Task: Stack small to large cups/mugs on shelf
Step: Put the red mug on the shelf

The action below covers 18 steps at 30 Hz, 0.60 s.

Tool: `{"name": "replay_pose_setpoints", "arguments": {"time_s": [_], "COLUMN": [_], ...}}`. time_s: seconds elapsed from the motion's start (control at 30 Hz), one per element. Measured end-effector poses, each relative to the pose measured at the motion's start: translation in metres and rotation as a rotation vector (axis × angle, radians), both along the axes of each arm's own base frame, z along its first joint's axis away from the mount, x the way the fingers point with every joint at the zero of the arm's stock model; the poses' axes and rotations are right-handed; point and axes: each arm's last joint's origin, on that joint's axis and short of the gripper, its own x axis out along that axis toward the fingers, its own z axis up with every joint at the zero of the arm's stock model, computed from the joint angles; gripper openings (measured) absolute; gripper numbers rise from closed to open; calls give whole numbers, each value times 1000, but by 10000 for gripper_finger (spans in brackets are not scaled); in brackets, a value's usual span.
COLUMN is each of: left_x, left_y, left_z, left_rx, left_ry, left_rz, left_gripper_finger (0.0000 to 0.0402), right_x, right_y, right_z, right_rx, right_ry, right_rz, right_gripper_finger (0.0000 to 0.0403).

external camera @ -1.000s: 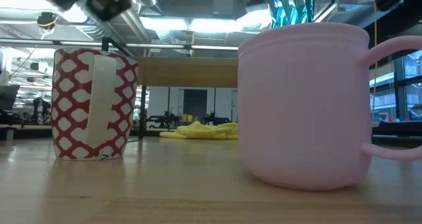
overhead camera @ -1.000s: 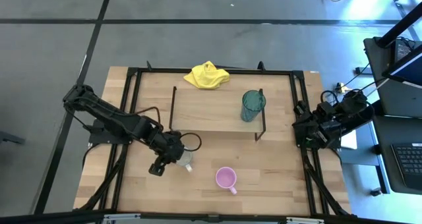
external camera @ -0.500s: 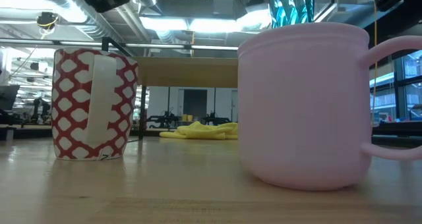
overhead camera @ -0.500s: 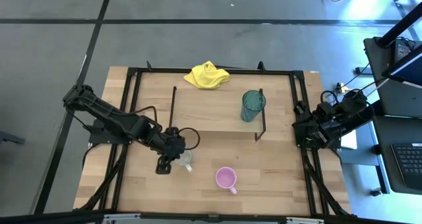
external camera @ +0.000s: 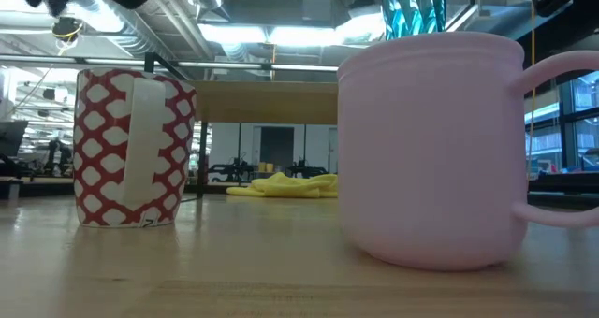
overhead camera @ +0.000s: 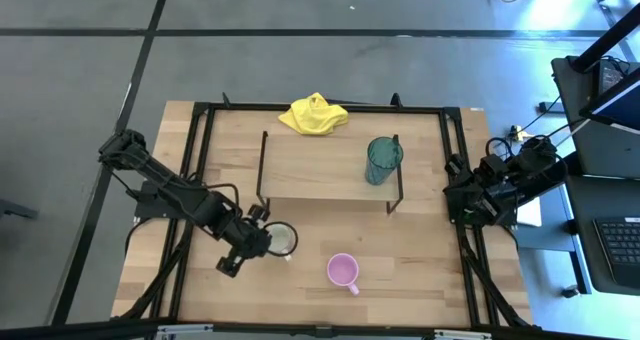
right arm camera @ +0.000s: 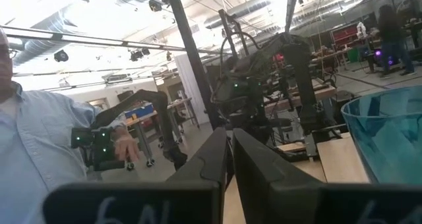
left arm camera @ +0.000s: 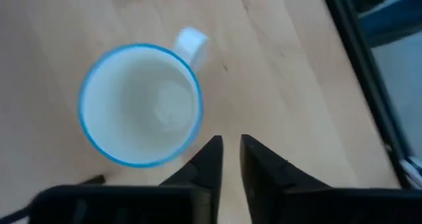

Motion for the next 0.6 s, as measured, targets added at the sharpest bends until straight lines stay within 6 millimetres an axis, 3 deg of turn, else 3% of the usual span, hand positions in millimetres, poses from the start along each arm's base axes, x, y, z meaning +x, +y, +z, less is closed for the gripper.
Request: {"name": "replay_pose_setpoints", "arguments": {"time_s": [0.27,0.6], "left_x": [1,12], "left_y": [-3,-9], "left_z": [-1,-18], "left_rx": [50,135], "left_ry": [-41,-18], "left_rz": [-63,-177], "left_gripper_finger": [126,131], "right_x": [0,0], "right_y": [0,0], "right_z": [1,1], "right_rx": [14,54], "right_ry": [-4,5], "right_rz": [2,15], "right_gripper_finger": [30,30]}}
